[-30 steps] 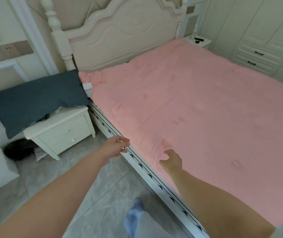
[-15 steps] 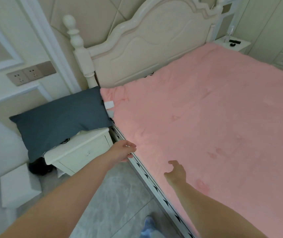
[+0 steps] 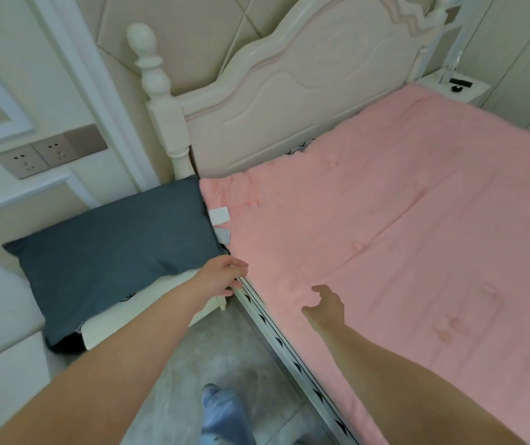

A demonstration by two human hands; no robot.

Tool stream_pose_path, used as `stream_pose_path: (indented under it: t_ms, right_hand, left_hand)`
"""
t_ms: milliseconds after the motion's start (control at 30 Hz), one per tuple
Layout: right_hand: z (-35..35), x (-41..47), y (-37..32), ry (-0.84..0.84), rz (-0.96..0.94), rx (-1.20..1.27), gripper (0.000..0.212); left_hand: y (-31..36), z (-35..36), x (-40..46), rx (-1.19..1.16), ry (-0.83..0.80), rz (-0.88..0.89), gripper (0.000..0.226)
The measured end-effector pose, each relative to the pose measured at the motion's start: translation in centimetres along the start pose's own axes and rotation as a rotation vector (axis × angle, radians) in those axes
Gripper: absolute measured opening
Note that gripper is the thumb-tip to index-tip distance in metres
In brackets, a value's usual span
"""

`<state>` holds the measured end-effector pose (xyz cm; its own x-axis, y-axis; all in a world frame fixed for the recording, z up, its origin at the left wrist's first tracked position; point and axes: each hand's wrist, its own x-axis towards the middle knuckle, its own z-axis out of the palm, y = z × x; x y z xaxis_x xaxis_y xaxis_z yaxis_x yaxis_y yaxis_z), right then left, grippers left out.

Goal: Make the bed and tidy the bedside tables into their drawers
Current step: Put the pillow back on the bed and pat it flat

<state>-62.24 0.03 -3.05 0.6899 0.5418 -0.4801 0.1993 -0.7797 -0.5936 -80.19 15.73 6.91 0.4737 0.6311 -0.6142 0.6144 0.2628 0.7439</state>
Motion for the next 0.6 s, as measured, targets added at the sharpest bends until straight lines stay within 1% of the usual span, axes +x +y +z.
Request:
stream_pose_path:
  t_ms: [67,167,233,367,500,600]
  right_hand:
    - [1.3,0.7,-1.4,-0.034,0.076,-0.029,0.06]
    - [2.9,2.3,-4.6,-0.087,0.182,-0.113,0.078]
    - [3.1,3.2,-6.9,-0.106,0.198,-0.133,0.084]
    - [3.9,5.2,-11.8,-0.064,0.115,-0.154,0.086]
    - [4.8,7.3,-15.4,-0.076,0.123,-0.141,0.083]
    - [5.8,9.5,-17.7,-0.083,0.119,-0.153,0.083]
  left_hand:
    - [0.4,-2.5,1.4,0.094,-0.068,0.014,0.022]
    - [1.7,-6.9,3.4,0.206,-0.2,0.083,0.03]
    - [2.8,-9.4,4.5,0.224,-0.22,0.12,0.032]
    - [4.5,-13.8,7.4,0.204,-0.159,0.148,0.035]
    - [5.0,-16.5,10.0,0.218,-0.02,0.145,0.037]
    - [5.4,-18.4,11.9,0.165,0.026,0.122,0.032]
